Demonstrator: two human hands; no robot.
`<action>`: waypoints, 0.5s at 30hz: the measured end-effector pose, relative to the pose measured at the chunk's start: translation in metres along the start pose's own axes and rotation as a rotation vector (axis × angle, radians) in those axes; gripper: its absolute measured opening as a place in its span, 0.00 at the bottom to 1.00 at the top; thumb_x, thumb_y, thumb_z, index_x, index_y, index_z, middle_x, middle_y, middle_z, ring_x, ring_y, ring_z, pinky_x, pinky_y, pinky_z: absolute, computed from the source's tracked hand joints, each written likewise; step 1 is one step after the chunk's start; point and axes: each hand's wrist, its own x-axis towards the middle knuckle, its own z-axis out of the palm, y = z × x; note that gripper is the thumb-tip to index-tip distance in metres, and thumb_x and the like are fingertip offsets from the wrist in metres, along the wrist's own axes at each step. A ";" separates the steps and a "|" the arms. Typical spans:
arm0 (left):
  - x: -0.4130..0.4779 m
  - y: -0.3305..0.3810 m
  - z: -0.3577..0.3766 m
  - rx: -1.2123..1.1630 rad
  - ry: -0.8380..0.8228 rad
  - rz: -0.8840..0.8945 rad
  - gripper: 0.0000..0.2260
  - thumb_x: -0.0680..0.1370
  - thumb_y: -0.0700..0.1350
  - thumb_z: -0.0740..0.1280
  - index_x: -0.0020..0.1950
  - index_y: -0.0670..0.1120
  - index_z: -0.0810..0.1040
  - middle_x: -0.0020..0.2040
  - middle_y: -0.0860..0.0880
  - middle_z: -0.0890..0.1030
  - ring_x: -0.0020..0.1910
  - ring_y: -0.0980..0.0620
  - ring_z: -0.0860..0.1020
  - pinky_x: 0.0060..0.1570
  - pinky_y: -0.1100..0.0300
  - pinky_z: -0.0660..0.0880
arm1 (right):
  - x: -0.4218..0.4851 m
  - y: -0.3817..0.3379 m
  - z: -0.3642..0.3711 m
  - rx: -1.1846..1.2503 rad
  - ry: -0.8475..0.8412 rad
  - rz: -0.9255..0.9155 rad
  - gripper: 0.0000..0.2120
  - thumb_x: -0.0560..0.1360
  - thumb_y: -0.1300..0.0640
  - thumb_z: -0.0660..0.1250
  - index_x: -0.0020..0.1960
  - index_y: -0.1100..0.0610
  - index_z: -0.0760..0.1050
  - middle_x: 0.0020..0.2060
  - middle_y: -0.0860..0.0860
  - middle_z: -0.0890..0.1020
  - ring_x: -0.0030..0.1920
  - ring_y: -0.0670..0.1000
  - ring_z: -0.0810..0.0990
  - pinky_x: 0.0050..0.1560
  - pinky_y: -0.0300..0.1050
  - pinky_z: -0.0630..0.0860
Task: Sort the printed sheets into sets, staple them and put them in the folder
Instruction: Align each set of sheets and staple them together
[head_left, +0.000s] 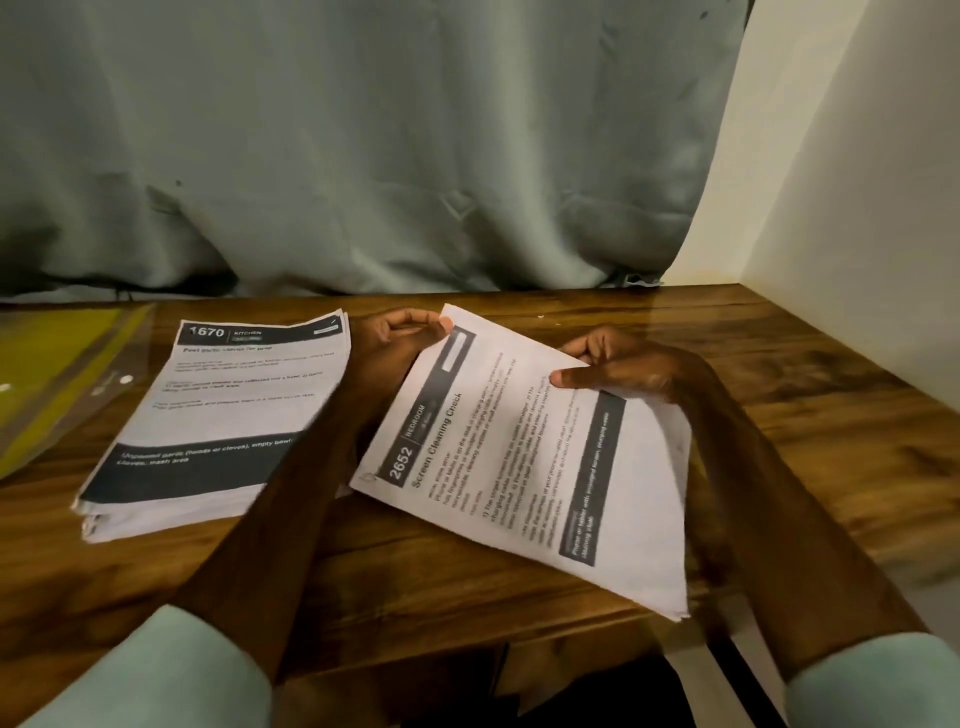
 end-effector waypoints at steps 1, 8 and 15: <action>-0.001 0.004 -0.003 -0.023 -0.009 -0.018 0.10 0.77 0.48 0.75 0.54 0.44 0.83 0.49 0.42 0.87 0.44 0.39 0.86 0.53 0.41 0.82 | -0.003 -0.003 0.003 0.010 0.015 -0.007 0.15 0.79 0.56 0.69 0.66 0.57 0.79 0.56 0.56 0.85 0.53 0.60 0.86 0.54 0.54 0.83; -0.029 0.019 -0.031 -0.386 -0.110 -0.281 0.25 0.77 0.60 0.72 0.67 0.44 0.81 0.64 0.38 0.81 0.59 0.38 0.80 0.66 0.38 0.73 | -0.017 -0.018 0.029 0.124 0.183 -0.017 0.16 0.77 0.50 0.73 0.63 0.53 0.82 0.56 0.55 0.86 0.53 0.62 0.85 0.61 0.68 0.77; -0.076 0.042 -0.080 -0.664 -0.078 -0.214 0.32 0.80 0.67 0.60 0.66 0.40 0.81 0.60 0.40 0.84 0.56 0.41 0.84 0.56 0.45 0.82 | -0.026 -0.034 0.060 0.311 0.317 -0.097 0.18 0.75 0.49 0.75 0.61 0.55 0.82 0.55 0.54 0.86 0.53 0.61 0.86 0.61 0.66 0.78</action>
